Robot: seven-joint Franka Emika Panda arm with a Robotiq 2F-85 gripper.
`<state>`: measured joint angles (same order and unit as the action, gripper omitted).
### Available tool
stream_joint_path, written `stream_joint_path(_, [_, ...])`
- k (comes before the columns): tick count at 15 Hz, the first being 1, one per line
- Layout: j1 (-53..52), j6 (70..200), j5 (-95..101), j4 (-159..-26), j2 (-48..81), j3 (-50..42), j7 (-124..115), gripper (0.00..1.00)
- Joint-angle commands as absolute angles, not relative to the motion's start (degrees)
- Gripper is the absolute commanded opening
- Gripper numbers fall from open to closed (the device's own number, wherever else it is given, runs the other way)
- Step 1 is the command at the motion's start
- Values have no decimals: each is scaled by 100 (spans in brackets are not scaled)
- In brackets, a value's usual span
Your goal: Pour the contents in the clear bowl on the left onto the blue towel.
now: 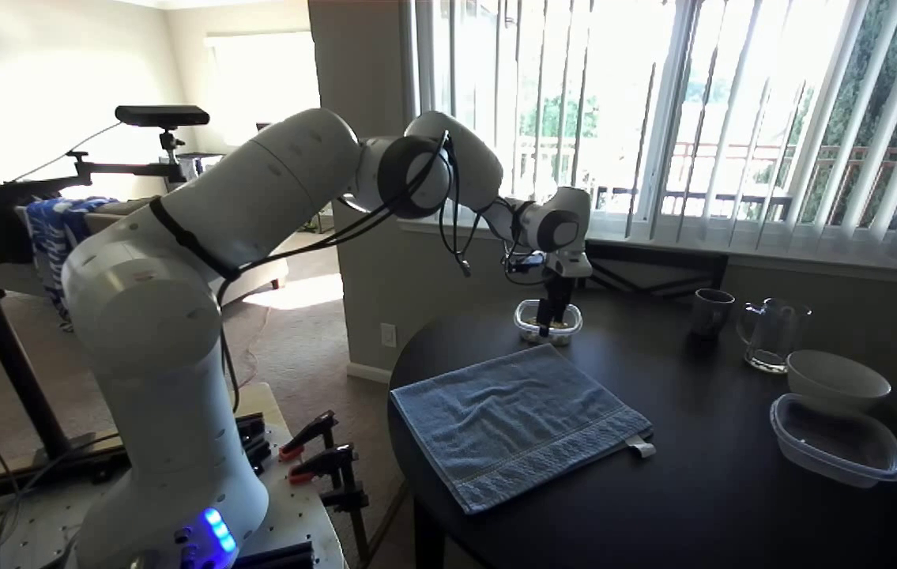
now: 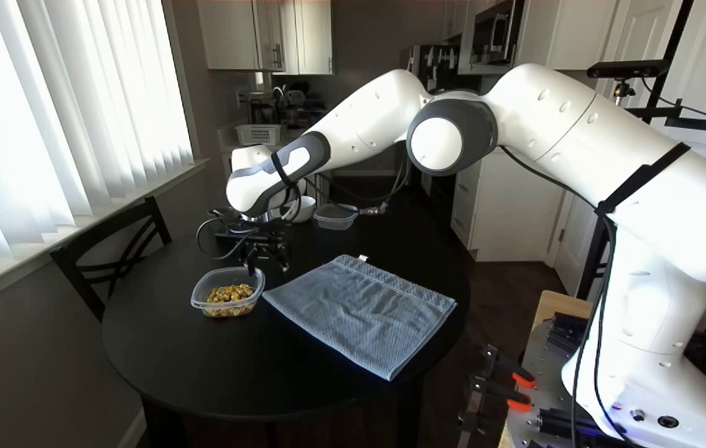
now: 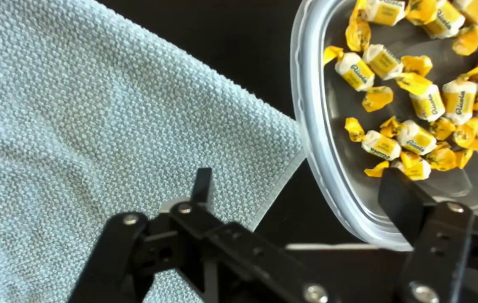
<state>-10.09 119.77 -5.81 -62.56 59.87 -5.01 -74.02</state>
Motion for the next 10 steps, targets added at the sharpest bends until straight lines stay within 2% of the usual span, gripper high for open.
stream_joint_path(1, [-1046, 11458, -351, -5664, 6317, -578, -7657, 100])
stream_joint_path(9, [-1056, 10609, -307, -4548, 6950, -398, -7511, 100])
stream_joint_path(10, [-1072, 10543, -294, -4412, 7019, -375, -7461, 75])
